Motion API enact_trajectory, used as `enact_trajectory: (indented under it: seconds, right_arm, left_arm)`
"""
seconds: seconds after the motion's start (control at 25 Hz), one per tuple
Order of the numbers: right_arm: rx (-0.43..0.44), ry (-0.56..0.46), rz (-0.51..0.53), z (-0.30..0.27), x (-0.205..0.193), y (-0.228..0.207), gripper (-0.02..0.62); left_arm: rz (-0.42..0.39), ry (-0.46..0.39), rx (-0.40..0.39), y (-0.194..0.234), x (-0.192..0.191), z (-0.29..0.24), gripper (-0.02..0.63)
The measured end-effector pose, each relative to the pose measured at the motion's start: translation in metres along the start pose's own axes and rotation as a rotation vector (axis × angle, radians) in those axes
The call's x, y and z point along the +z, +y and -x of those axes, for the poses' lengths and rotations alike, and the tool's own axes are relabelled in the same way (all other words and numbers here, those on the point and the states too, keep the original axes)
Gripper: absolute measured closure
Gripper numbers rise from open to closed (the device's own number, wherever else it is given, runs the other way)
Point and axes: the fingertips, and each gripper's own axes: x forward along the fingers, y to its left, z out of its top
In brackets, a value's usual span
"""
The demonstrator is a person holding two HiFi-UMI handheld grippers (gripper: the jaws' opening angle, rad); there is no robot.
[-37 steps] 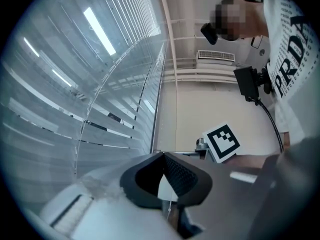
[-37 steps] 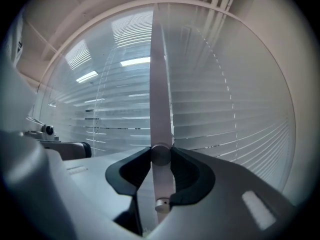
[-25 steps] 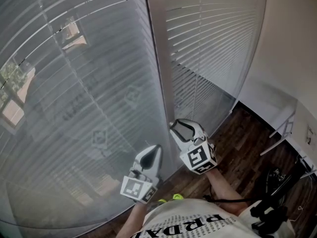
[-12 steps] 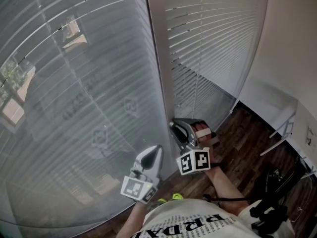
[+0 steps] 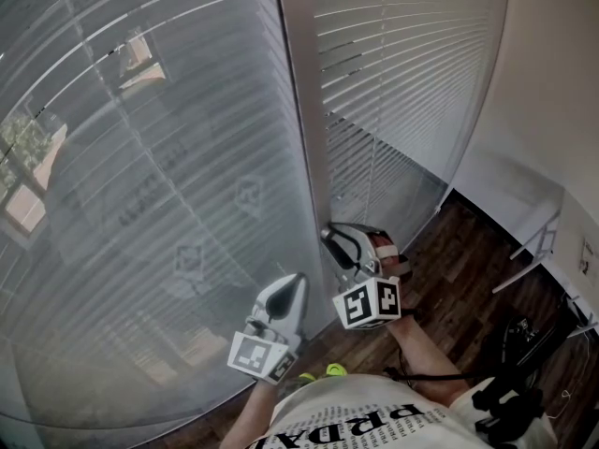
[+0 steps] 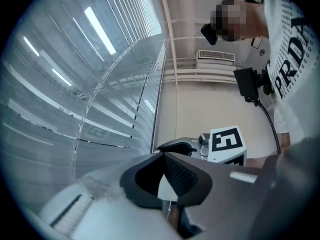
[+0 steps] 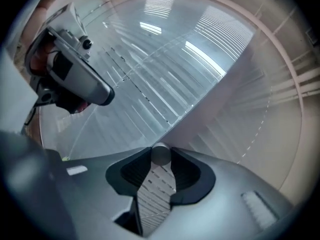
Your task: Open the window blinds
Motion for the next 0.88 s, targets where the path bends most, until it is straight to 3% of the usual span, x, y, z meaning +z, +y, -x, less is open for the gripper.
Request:
enact_trajectory:
  seconds: [0.24, 0.4, 0.88]
  right_arm:
    - [0.017, -0.014, -0.141, 0.0008, 0.0009, -0.0027, 0.469]
    - [0.032, -0.026, -0.257, 0.0006, 0.0003, -0.0040, 0.469]
    - [0.068, -0.071, -0.631, 0.0004, -0.0024, -0.0079, 0.469]
  left_arm:
    - [0.037, -0.021, 0.010, -0.0009, 0.0057, -0.0010, 0.614]
    - [0.002, 0.001, 0.002, 0.0009, 0.0010, 0.0005, 0.614]
    - [0.014, -0.004, -0.016, -0.0011, -0.0023, 0.0012, 0.615]
